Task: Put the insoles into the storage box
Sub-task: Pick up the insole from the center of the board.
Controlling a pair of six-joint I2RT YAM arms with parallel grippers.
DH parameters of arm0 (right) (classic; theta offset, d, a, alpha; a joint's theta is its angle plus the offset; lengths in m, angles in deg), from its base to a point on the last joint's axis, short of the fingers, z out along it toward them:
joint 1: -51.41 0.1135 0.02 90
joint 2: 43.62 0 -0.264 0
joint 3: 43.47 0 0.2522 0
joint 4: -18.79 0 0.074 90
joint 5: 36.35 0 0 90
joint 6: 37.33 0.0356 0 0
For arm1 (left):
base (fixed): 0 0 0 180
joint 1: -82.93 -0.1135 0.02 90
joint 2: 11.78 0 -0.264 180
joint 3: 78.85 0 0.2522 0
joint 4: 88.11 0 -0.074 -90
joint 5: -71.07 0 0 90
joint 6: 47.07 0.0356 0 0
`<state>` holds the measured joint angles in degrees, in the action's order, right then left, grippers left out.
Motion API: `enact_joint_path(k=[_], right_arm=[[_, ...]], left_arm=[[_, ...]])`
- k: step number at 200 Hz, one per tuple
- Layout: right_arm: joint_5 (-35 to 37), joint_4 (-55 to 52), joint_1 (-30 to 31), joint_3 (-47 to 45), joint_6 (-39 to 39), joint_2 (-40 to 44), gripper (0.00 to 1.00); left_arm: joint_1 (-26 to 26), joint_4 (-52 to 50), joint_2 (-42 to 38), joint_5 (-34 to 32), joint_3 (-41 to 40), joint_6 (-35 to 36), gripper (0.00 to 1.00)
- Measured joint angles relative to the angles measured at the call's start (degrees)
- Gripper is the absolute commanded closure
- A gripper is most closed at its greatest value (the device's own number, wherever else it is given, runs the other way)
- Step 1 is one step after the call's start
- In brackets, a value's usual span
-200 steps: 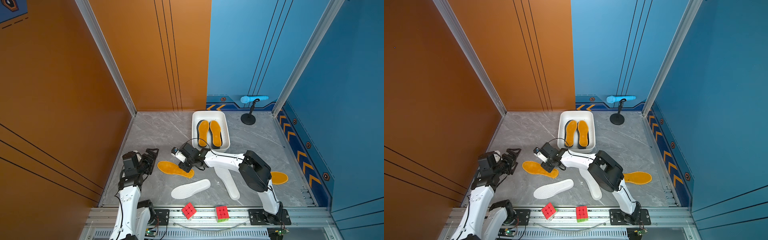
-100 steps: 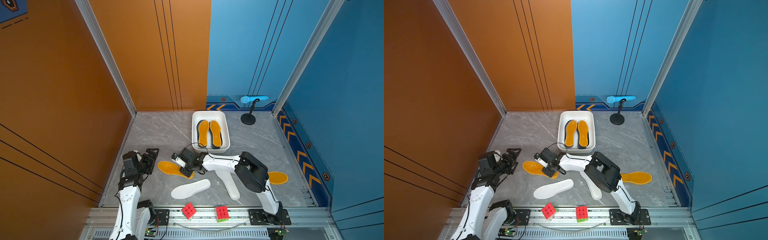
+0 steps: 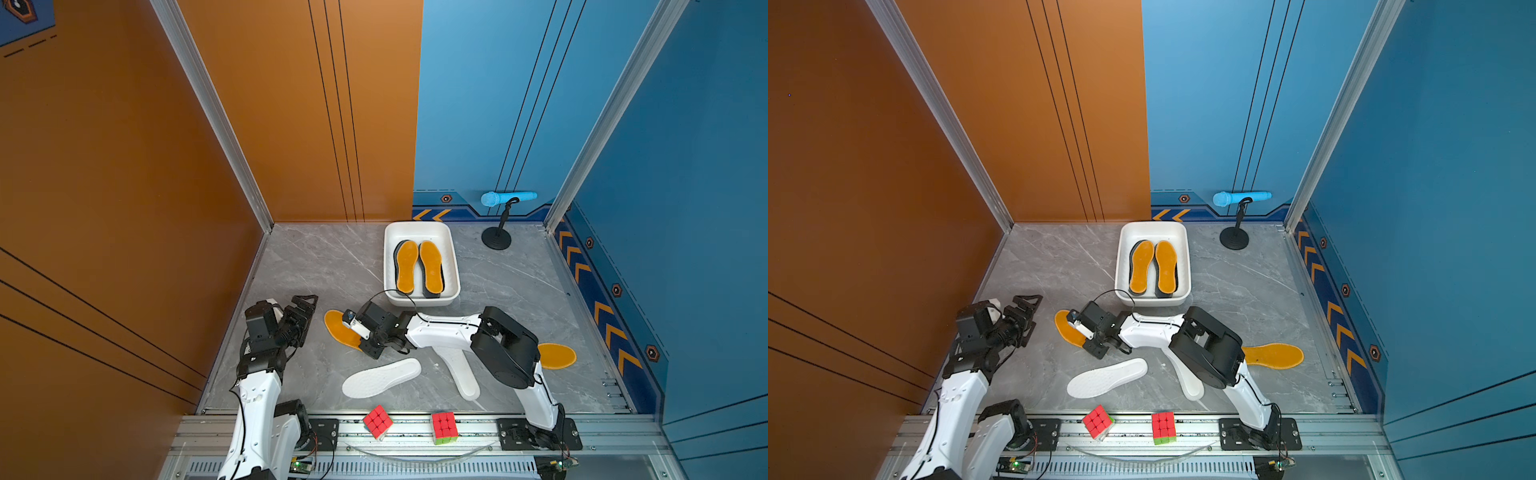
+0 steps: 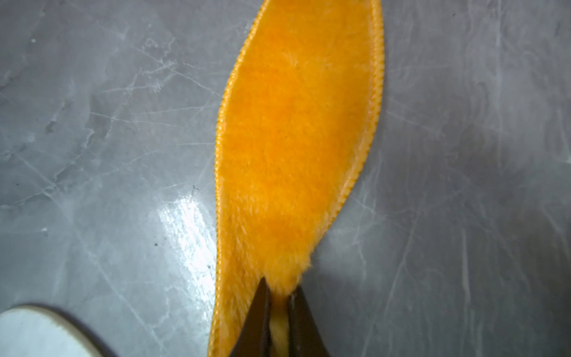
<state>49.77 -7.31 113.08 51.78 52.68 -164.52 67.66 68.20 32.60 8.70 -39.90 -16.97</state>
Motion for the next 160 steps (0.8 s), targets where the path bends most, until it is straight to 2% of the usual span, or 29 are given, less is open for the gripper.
enact_joint_path(k=[34, 84, 130, 160], right_arm=[[0.31, 1.49, 0.13, -3.08, 1.33, 2.05, 1.00], [0.48, 1.44, 0.17, -5.51, 2.62, 8.41, 1.00], [0.63, 1.49, -0.13, -5.49, 2.60, 17.14, 1.00], [0.92, 1.44, -2.60, -5.49, 3.56, 21.84, 1.00]], left_arm=[[0.31, 0.02, -0.02, -0.13, 0.00, -0.11, 0.02], [0.35, -0.09, -0.57, -0.15, 0.00, -0.20, 0.02], [0.11, -1.25, -5.46, -0.57, 0.00, -1.09, 0.02], [-0.44, -1.77, -5.31, -0.57, 0.00, -1.09, 0.02]])
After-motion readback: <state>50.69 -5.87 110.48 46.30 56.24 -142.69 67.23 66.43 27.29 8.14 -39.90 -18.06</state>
